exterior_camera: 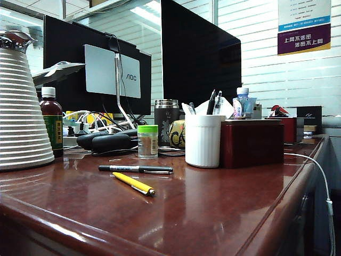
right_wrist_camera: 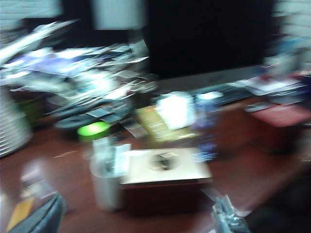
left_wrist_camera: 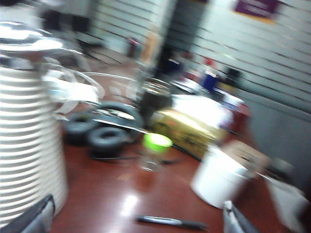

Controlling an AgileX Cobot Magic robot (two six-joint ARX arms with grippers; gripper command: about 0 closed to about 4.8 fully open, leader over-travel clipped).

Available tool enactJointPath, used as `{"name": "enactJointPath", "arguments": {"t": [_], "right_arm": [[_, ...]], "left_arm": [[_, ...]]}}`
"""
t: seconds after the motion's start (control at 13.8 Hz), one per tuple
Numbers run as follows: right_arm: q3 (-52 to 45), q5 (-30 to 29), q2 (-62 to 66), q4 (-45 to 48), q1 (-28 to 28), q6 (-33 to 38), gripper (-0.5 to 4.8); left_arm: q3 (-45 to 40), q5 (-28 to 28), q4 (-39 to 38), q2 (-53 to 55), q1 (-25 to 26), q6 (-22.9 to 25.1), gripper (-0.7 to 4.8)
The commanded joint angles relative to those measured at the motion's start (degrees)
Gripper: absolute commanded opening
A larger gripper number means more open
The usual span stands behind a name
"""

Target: Pick up all the pens on the desk and put them into the pen holder one by one.

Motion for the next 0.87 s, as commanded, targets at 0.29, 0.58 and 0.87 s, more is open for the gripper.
{"name": "enactJointPath", "arguments": {"t": [0.29, 0.58, 0.87], "right_arm": [[4.3, -13.2, 25.1, 10.1, 4.6, 3.3, 3.90], [11.0, -3.6, 45.0, 9.2, 24.5, -3.2, 3.90], [21.6, -2.8, 64.5, 2.2, 34.2, -4.6, 3.90]], "left_arm": [[9.8, 14.8, -0.2, 23.8, 0.0, 8.1, 4.76], [10.0, 1.2, -0.3, 34.7, -9.9, 12.5, 4.77], [10.0, -17.7, -3.7, 41.6, -24.3, 13.3, 4.79]]}}
